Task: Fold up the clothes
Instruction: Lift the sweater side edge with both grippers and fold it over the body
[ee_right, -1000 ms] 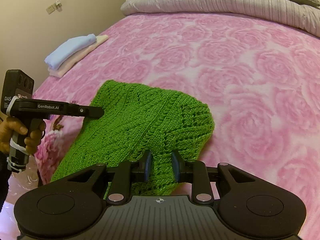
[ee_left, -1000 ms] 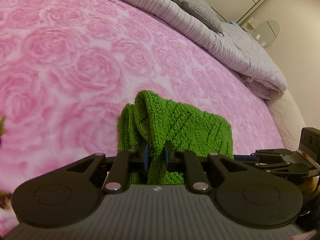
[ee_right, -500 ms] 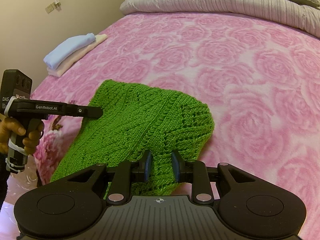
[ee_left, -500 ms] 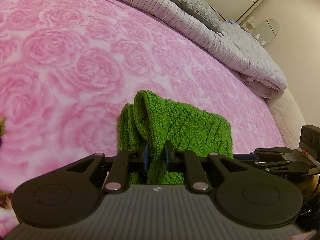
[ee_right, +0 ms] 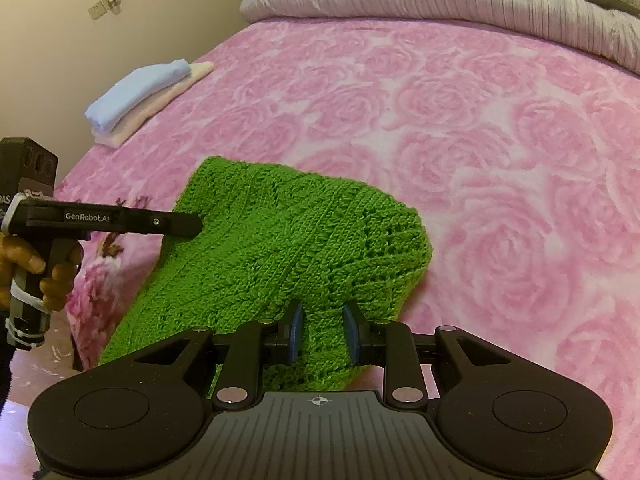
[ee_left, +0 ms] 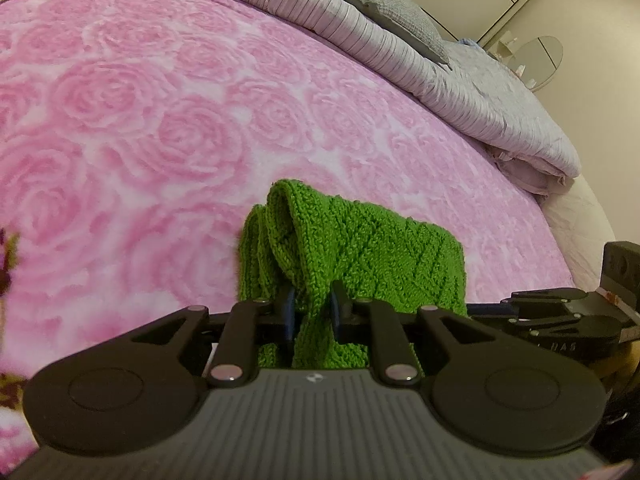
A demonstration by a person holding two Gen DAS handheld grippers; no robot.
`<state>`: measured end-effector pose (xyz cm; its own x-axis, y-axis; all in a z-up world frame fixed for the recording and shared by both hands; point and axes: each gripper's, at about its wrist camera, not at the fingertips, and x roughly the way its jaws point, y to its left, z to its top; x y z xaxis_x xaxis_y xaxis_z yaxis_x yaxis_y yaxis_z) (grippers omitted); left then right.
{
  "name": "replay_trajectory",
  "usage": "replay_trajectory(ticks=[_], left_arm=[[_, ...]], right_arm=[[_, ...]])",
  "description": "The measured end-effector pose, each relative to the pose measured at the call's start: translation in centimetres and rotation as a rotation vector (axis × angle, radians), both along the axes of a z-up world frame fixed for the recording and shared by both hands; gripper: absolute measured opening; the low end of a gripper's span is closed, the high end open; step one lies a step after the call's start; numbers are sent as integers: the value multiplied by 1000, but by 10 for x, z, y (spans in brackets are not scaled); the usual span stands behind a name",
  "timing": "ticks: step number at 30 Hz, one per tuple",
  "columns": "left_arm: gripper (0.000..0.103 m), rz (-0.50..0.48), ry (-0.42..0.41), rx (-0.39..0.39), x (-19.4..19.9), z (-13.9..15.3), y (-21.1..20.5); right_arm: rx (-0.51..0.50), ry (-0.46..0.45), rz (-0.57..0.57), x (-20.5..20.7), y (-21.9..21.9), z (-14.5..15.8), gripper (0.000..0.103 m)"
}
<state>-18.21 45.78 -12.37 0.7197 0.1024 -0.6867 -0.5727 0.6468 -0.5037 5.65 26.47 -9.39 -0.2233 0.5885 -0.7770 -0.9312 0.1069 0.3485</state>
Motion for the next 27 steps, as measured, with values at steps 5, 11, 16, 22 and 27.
replay_trajectory(ticks=[5,11,16,22,27], left_arm=[[14,3,-4,-5,0,-1,0],[14,0,-5,-9,0,-2,2],[15,-1,-3,-9,0,-3,2],[15,-11,5,-1,2,-3,2],[15,-24,16,10,5,-3,5]], right_arm=[[-2,39,3,10,1,2,26],[12,5,-112,38,-2,9,26],[-10,11,-140,44,6,-5,26],[-14,-13,-138,37,13,-9,26],[-14,-22,-139,34,12,-10,26]])
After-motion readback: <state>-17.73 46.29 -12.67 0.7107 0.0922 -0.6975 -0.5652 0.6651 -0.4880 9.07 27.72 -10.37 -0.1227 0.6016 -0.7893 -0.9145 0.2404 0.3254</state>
